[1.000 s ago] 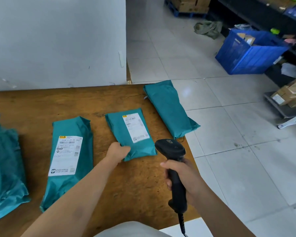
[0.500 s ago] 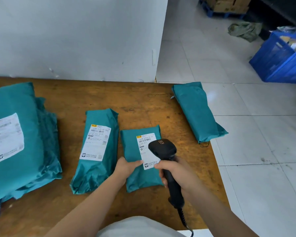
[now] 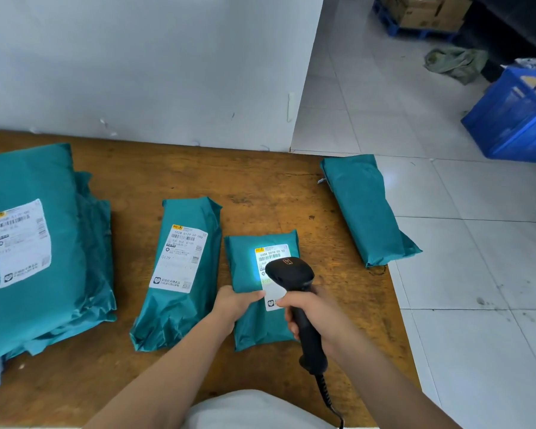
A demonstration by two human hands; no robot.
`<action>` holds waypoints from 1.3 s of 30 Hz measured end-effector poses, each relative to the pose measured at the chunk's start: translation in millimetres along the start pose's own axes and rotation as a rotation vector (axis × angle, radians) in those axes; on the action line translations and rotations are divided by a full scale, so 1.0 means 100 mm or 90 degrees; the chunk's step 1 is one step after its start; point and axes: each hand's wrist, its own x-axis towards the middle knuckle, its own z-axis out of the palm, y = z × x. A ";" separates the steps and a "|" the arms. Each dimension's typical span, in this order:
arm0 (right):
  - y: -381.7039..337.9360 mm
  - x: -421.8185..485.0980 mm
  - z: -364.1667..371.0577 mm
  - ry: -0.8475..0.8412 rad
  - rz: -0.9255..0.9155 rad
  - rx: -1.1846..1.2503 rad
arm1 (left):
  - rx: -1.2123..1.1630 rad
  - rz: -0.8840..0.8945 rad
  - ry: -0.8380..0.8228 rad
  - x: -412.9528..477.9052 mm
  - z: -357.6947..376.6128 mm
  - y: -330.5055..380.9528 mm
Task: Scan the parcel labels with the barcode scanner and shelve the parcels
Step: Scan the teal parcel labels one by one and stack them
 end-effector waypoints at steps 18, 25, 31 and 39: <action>0.04 -0.03 0.01 0.007 -0.008 -0.017 | -0.001 0.028 -0.001 -0.03 0.01 -0.01; 0.04 -0.06 -0.01 0.008 -0.011 -0.024 | -0.007 0.025 -0.012 -0.05 0.01 0.00; 0.05 -0.08 0.01 0.014 -0.019 -0.031 | -0.006 0.031 -0.006 -0.05 0.01 -0.01; 0.05 -0.10 -0.01 0.012 -0.009 -0.040 | -0.010 0.046 -0.011 -0.05 0.01 -0.03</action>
